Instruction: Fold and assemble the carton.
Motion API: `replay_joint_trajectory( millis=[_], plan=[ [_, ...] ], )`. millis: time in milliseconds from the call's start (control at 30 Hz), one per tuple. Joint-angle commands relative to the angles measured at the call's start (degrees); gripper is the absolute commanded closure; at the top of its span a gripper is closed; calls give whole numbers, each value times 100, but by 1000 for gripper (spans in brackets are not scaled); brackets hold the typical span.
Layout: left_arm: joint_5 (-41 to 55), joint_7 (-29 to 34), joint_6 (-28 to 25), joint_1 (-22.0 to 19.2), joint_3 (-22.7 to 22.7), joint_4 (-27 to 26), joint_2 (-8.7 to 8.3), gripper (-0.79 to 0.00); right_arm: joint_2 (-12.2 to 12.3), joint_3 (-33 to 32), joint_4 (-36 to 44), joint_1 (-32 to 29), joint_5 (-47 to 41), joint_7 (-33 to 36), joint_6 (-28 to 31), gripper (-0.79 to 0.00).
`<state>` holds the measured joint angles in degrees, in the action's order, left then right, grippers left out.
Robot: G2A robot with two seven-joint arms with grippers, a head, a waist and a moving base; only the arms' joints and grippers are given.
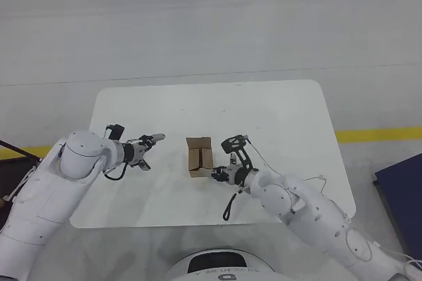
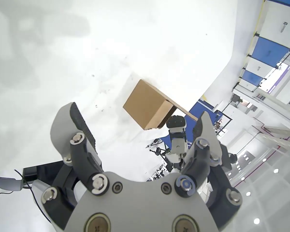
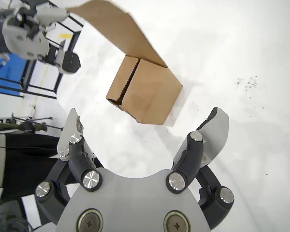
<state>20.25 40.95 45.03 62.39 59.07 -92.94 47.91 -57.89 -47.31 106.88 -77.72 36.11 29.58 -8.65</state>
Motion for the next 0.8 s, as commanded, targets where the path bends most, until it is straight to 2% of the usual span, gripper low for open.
replay_joint_trajectory(
  millis=[0,133,333,533,767],
  plan=[
    [-58,47,-46,-266,-240,140,73,-785,9,90,80,10,352,322,56,-785],
    [-214,228,-225,-870,-795,450,269,-785,5,253,161,32,853,738,112,-785],
    [-321,611,-507,-1497,-1517,906,558,-785,-181,638,-277,254,1489,481,-494,-785],
    [-569,993,-733,-1700,-1911,1227,685,-785,-401,822,-758,529,1603,240,-1088,-785],
    [-791,1321,-1071,-1704,-2024,1224,704,-785,-528,647,-1041,642,1481,-35,-1425,-785]
  ],
)
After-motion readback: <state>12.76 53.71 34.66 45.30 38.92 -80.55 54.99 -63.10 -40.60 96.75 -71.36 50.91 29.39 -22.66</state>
